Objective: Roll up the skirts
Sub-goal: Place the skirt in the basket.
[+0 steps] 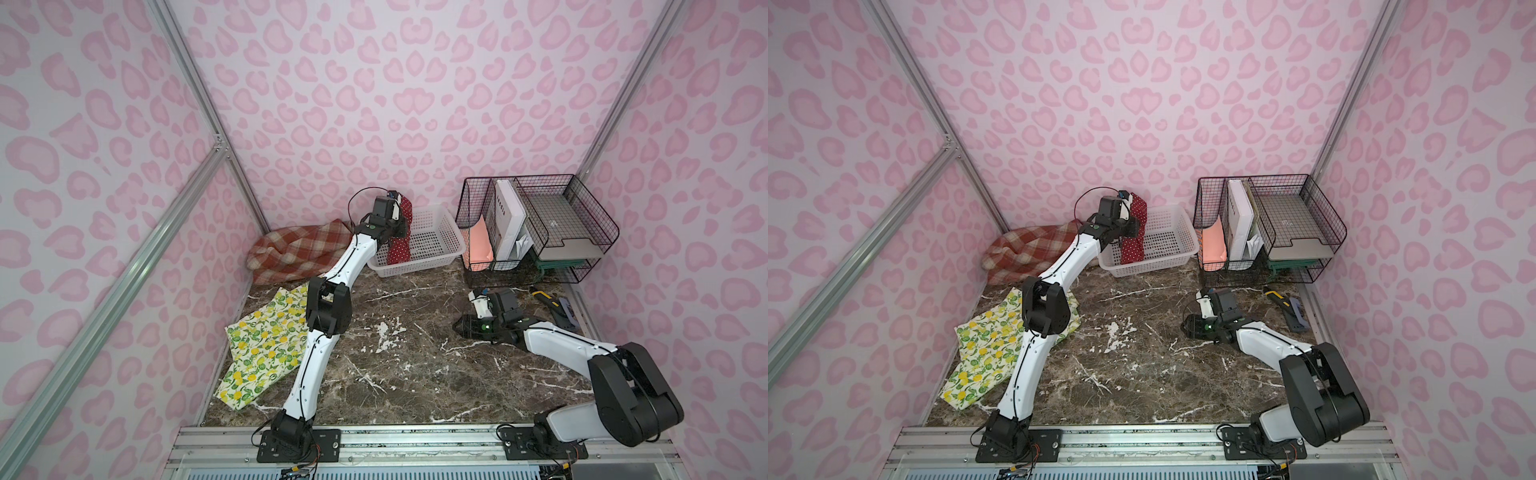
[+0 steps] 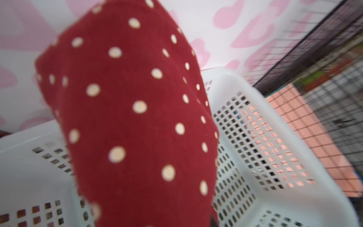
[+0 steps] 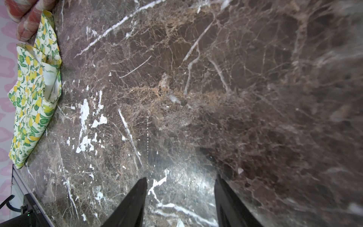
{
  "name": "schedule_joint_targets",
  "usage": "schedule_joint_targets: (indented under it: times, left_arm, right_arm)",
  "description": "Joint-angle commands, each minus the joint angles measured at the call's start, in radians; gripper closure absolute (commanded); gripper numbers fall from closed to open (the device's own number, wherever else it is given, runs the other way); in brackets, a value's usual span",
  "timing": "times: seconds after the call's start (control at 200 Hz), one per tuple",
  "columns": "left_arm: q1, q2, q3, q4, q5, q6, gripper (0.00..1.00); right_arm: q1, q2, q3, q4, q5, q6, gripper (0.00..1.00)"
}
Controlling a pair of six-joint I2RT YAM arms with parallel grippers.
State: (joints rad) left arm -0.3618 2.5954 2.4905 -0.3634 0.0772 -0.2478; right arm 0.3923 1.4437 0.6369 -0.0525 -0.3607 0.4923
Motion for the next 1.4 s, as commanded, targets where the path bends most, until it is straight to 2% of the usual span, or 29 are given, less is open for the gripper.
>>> schedule_joint_targets:
  times: [0.0, 0.245, 0.335, 0.415, 0.705, 0.74, 0.765, 0.865, 1.04, 1.06, 1.095, 1.115, 1.14, 1.395]
  left_arm:
    - [0.001, 0.012, 0.008, -0.038, -0.106, -0.035, 1.00]
    - [0.006, 0.015, -0.004, -0.216, -0.279, -0.094, 1.00]
    - [0.010, 0.035, -0.003, -0.225, -0.256, -0.117, 1.00]
    - [0.012, 0.055, -0.001, -0.234, -0.286, -0.135, 1.00]
    - [0.038, 0.130, 0.070, -0.333, -0.191, -0.202, 0.98]
    - [0.037, 0.129, 0.071, -0.330, -0.174, -0.191, 0.93]
    - [0.037, 0.127, 0.071, -0.330, -0.167, -0.185, 0.86]
    - [0.034, 0.114, 0.071, -0.312, -0.141, -0.161, 0.66]
    - [0.029, 0.073, 0.071, -0.292, -0.112, -0.111, 0.46]
    - [0.028, 0.069, 0.071, -0.291, -0.110, -0.103, 0.33]
    - [0.023, 0.061, 0.070, -0.291, -0.115, -0.092, 0.24]
    - [0.022, 0.056, 0.071, -0.292, -0.122, -0.086, 0.11]
    - [0.018, 0.051, 0.070, -0.293, -0.129, -0.077, 0.03]
    - [-0.022, -0.010, 0.051, -0.275, -0.252, -0.009, 0.02]
  right_arm:
    - [-0.004, 0.029, 0.000, 0.045, -0.020, -0.016, 0.41]
    - [-0.009, 0.058, -0.001, 0.057, -0.029, -0.020, 0.41]
    - [-0.010, 0.058, -0.001, 0.059, -0.030, -0.020, 0.41]
    - [-0.012, 0.055, 0.001, 0.058, -0.029, -0.019, 0.41]
    - [-0.022, 0.053, 0.001, 0.060, -0.029, -0.018, 0.41]
    - [-0.023, 0.052, 0.002, 0.059, -0.029, -0.018, 0.41]
    - [-0.023, 0.052, 0.002, 0.059, -0.029, -0.018, 0.41]
    - [-0.022, 0.053, 0.003, 0.059, -0.029, -0.021, 0.41]
    - [-0.023, 0.039, 0.006, 0.053, -0.032, -0.021, 0.41]
    - [-0.023, 0.037, 0.006, 0.053, -0.034, -0.020, 0.41]
    - [-0.023, 0.030, 0.005, 0.053, -0.033, -0.020, 0.41]
    - [-0.023, 0.028, 0.004, 0.052, -0.032, -0.020, 0.41]
    - [-0.023, 0.024, 0.003, 0.052, -0.033, -0.021, 0.41]
    - [-0.023, 0.008, -0.005, 0.049, -0.040, -0.022, 0.41]
